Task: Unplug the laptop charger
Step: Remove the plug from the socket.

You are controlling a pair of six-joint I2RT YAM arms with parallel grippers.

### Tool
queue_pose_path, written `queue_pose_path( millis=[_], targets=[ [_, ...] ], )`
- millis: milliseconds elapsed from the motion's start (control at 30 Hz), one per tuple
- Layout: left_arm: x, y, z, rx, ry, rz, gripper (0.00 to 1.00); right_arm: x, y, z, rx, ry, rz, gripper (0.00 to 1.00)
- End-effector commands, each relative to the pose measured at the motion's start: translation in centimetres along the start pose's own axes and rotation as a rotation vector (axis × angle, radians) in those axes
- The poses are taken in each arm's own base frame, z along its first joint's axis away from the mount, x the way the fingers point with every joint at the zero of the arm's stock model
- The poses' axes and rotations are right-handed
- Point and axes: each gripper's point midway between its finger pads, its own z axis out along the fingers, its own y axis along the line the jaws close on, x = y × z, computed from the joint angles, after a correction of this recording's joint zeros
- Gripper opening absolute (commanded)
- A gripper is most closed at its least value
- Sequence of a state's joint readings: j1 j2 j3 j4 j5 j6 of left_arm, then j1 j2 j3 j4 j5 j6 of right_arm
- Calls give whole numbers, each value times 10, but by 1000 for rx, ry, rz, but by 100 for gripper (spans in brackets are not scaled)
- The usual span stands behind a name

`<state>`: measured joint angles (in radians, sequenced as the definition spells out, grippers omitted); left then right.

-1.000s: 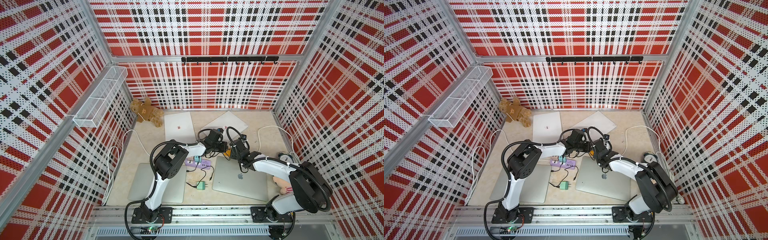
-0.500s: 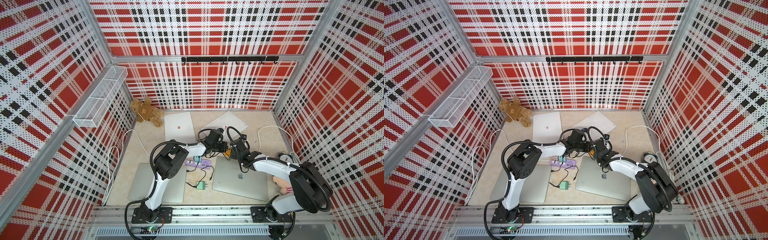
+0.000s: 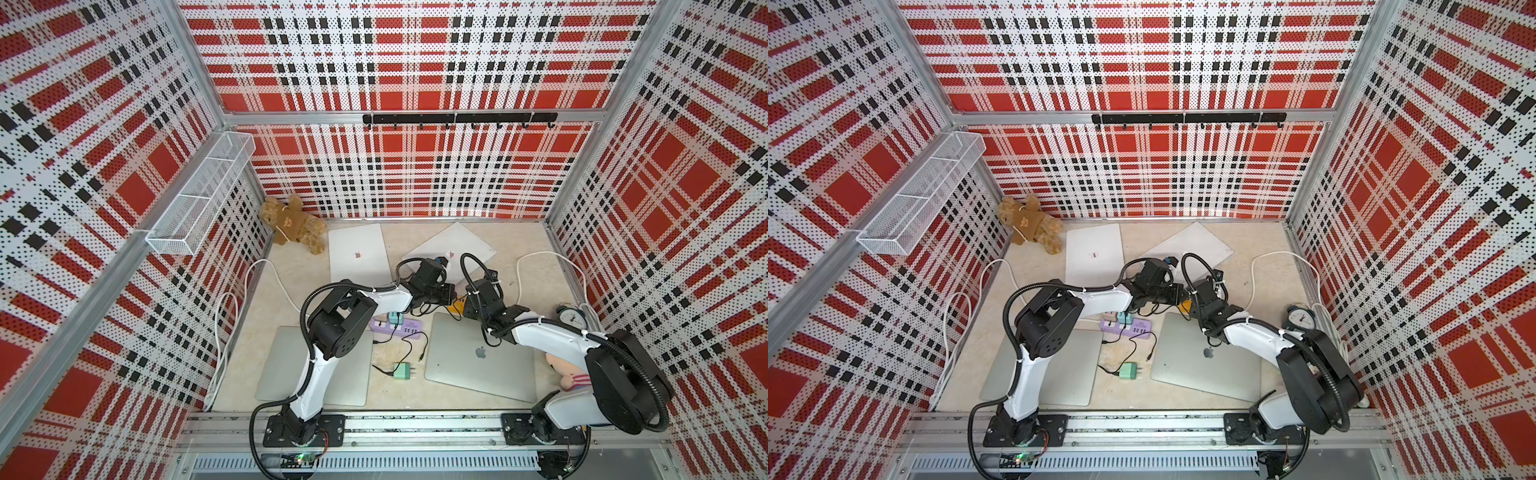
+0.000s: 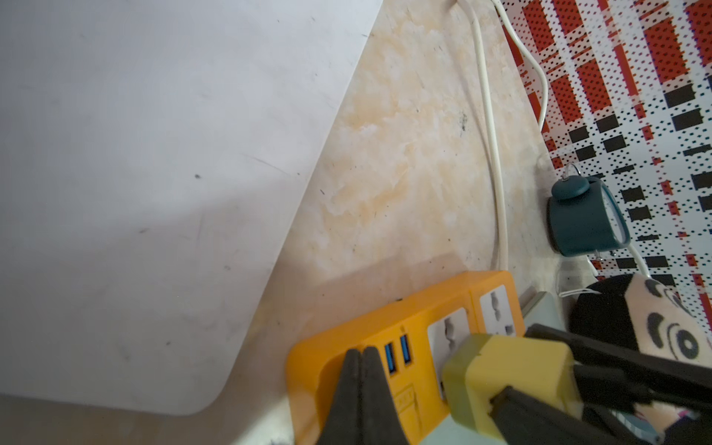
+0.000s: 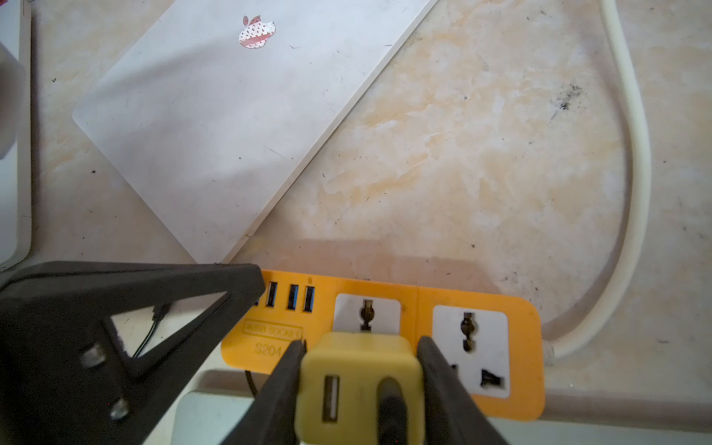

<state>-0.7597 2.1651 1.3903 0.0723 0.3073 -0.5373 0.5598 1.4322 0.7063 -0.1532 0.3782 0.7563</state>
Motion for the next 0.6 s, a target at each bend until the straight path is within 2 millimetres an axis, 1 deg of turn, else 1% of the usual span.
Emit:
queue_pose_path(
  millis=[0, 133, 233, 300, 433, 500, 567],
  targets=[
    [70, 43, 16, -125, 190, -42, 0, 4, 15, 2, -27, 29, -15, 31],
    [74, 47, 16, -137, 195, -46, 0, 4, 17, 5, 30, 32, -70, 32],
    [76, 49, 17, -142, 198, -45, 0, 2, 18, 3, 28, 28, -74, 32],
    [77, 51, 17, -148, 198, -46, 0, -1, 21, -1, -4, 20, -57, 32],
    [79, 52, 17, -151, 202, -45, 0, -4, 28, -7, -116, 22, 33, 31],
    [80, 53, 17, -154, 203, -45, 0, -4, 30, -7, -127, 22, 39, 31],
    [80, 54, 17, -155, 203, -46, 0, -3, 28, -4, -99, 29, 17, 31]
  ],
)
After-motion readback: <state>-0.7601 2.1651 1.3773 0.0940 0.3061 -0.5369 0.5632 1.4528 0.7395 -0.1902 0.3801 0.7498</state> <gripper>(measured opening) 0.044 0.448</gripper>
